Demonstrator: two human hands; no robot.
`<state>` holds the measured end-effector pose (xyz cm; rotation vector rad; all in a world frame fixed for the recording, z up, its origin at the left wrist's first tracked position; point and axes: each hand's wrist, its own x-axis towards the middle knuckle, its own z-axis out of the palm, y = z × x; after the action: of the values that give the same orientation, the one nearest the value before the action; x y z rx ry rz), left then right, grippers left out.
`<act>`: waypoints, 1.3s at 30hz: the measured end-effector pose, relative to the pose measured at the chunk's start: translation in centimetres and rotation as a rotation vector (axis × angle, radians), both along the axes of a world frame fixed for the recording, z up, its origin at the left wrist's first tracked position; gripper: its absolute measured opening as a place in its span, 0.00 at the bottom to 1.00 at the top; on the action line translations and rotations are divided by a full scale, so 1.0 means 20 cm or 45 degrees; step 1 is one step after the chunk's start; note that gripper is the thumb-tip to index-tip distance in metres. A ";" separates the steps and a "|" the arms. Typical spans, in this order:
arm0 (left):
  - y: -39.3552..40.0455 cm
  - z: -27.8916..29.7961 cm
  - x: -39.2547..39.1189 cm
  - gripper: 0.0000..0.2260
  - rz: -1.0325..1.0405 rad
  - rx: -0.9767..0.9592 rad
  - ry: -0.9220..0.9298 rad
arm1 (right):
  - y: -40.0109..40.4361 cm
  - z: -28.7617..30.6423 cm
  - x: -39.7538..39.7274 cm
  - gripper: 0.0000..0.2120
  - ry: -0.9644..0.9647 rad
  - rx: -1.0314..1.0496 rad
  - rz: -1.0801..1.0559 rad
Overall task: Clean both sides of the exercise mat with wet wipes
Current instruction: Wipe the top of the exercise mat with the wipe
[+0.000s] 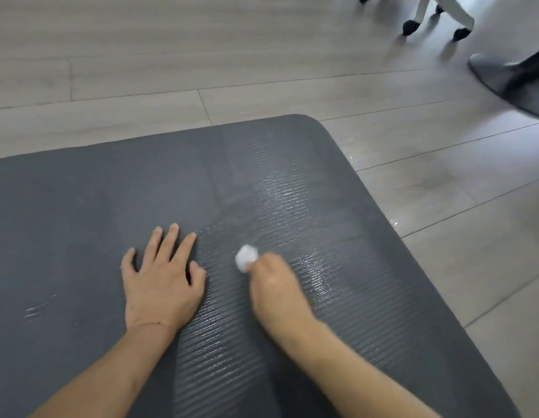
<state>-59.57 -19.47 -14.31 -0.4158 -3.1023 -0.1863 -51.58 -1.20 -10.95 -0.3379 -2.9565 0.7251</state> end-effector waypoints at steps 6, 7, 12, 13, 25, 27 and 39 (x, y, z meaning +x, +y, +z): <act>0.01 0.00 0.00 0.28 -0.007 0.010 0.005 | 0.69 0.05 0.00 0.10 0.004 0.400 -0.207; 0.01 0.00 0.00 0.28 -0.006 0.005 0.001 | 0.83 0.07 0.02 0.08 -0.017 0.415 -0.413; 0.01 0.01 0.00 0.29 -0.017 -0.006 -0.013 | 0.48 0.02 0.00 0.05 0.050 0.284 -0.557; 0.01 0.01 0.00 0.29 -0.017 -0.007 -0.014 | 0.31 0.00 0.00 0.05 0.072 0.163 -0.441; 0.01 0.01 0.00 0.28 -0.017 0.021 0.006 | 0.82 0.10 0.03 0.09 -0.049 0.324 -0.749; 0.01 0.01 0.00 0.29 -0.014 0.022 0.004 | 0.46 0.08 0.01 0.07 -0.001 0.095 -0.630; 0.01 0.00 0.00 0.28 -0.011 0.034 0.025 | 0.99 0.08 0.07 0.09 -0.015 0.282 -0.808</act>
<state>-59.62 -19.24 -14.21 -0.4277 -3.0754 -0.2220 -50.25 18.50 -9.36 -1.1744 -2.6405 0.3088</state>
